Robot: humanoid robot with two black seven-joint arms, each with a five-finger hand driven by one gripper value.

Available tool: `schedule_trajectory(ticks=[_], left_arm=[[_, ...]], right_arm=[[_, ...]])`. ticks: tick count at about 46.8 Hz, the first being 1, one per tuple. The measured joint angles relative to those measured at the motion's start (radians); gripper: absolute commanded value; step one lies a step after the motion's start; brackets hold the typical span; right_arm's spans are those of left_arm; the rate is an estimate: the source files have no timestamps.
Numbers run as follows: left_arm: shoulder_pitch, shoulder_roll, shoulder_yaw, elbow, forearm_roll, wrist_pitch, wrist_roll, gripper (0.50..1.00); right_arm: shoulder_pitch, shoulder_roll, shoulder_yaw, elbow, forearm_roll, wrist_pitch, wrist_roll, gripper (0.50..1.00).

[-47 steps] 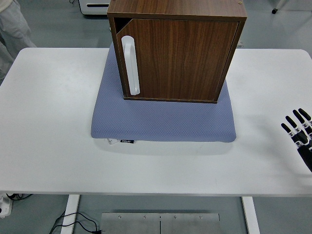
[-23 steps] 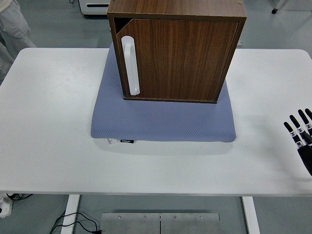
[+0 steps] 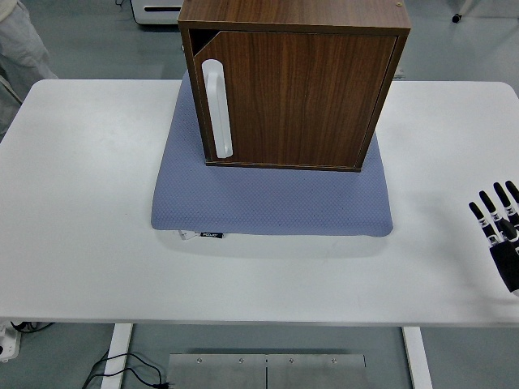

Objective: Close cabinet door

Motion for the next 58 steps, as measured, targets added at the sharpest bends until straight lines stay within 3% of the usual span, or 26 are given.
schedule_trajectory(ticks=[26,48,58], left_arm=[[0.000,0.000,0.000,0.000,0.000,0.000,0.000,1.000],[0.000,0.000,0.000,0.000,0.000,0.000,0.000,1.000],[0.000,0.000,0.000,0.000,0.000,0.000,0.000,1.000]], right_arm=[[0.010,0.015,0.007,-0.002,0.000,-0.031,0.005,1.000],[0.045,0.047,0.028,-0.002,0.003,-0.108,0.005,1.000],[0.056,0.051,0.025,-0.002,0.003,-0.116,0.005,1.000]])
